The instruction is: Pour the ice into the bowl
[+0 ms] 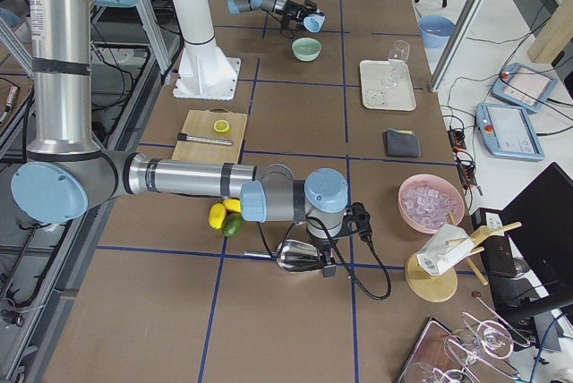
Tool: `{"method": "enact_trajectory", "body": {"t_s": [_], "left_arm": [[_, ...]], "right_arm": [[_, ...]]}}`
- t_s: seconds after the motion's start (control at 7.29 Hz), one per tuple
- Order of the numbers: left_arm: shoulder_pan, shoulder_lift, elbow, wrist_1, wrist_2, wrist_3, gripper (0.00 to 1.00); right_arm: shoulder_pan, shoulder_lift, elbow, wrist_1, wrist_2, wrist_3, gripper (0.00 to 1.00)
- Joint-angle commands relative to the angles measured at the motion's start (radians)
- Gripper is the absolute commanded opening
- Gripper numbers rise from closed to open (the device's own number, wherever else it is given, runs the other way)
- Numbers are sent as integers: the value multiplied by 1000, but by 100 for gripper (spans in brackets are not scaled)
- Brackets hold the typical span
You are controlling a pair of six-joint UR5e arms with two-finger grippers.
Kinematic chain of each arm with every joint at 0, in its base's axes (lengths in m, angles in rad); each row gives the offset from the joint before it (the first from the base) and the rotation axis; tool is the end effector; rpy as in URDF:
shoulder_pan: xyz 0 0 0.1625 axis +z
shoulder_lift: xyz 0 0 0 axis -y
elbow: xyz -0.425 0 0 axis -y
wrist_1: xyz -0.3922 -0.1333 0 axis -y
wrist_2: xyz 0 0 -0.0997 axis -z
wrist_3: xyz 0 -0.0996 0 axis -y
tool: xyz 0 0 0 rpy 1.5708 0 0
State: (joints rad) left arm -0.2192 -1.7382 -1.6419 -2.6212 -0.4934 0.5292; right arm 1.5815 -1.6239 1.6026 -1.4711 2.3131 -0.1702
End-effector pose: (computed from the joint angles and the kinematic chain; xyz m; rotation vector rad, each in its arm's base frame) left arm 0.4643 -0.3299 0.4063 1.4443 -0.3852 0.8454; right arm 0.0710 -0.4740 0.6606 0.1417 -0.7332 -0.1811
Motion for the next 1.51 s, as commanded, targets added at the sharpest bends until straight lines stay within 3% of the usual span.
{"method": "enact_trajectory", "body": {"t_s": [0.0,0.82,1.37], "left_arm": [[9,-6,17,1,0,29,0],[11,-44,13,-2,0,426,0],[11,-49,5,-3,4,584,0]], "right_arm": [[0,-1,-1,0,-1,0,100],[0,-1,-4,0,-1,0,100],[0,-1,-6,0,-1,0,100]]}}
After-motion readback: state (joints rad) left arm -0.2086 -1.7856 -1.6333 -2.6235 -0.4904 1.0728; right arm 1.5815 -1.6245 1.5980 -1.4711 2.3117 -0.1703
